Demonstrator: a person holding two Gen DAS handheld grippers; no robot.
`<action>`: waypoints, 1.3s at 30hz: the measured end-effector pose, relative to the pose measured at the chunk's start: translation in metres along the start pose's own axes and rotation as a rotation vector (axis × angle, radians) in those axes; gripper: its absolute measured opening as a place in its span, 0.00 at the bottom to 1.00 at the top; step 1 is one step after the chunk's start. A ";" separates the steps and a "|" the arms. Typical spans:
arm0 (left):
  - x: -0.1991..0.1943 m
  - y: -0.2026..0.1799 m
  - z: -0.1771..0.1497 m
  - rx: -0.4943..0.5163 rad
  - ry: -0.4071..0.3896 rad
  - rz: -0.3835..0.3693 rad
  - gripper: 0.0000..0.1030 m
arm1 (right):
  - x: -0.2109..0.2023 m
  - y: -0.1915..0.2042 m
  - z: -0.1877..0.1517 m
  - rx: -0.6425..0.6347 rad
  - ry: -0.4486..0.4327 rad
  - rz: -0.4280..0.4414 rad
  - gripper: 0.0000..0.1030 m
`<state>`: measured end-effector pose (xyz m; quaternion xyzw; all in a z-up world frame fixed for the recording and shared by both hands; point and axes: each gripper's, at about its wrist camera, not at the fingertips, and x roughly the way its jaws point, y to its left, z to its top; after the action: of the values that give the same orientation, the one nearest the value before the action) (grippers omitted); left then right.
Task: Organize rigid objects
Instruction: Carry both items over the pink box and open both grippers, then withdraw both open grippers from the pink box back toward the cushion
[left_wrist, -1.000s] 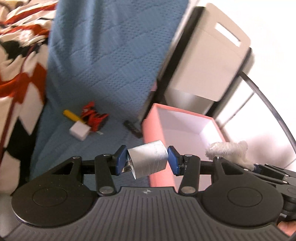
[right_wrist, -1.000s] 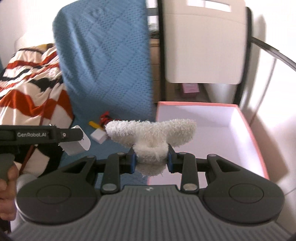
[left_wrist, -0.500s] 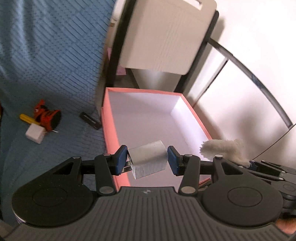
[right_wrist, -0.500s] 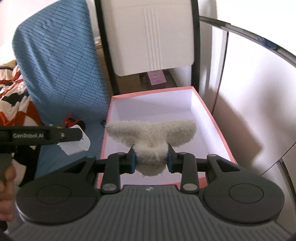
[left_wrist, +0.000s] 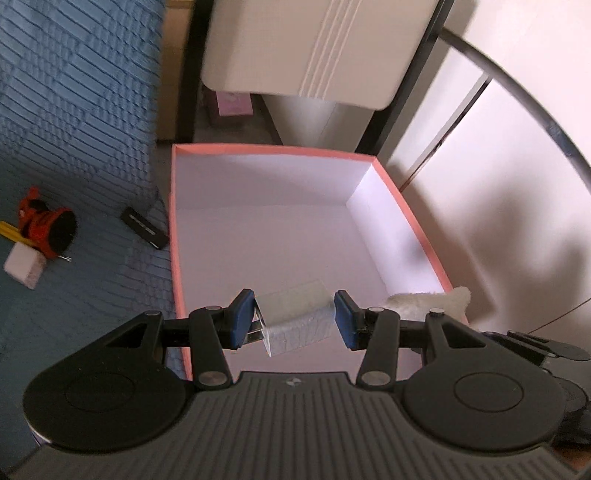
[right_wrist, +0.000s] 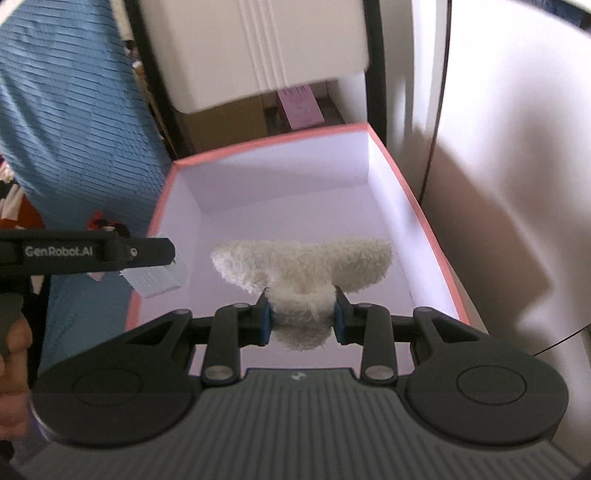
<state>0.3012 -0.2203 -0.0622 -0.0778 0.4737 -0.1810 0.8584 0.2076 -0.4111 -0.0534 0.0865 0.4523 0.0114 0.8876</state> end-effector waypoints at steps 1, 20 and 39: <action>0.005 -0.002 0.001 -0.003 0.013 -0.005 0.52 | 0.005 -0.005 0.001 0.015 0.017 0.007 0.33; 0.043 -0.015 -0.001 -0.027 0.121 0.006 0.62 | 0.039 -0.037 0.002 0.083 0.126 0.037 0.41; -0.082 -0.010 -0.040 -0.018 -0.086 0.025 0.63 | -0.056 0.005 -0.021 0.027 -0.018 0.045 0.41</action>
<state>0.2257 -0.1965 -0.0163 -0.0872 0.4390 -0.1628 0.8793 0.1584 -0.4084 -0.0198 0.1086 0.4424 0.0245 0.8899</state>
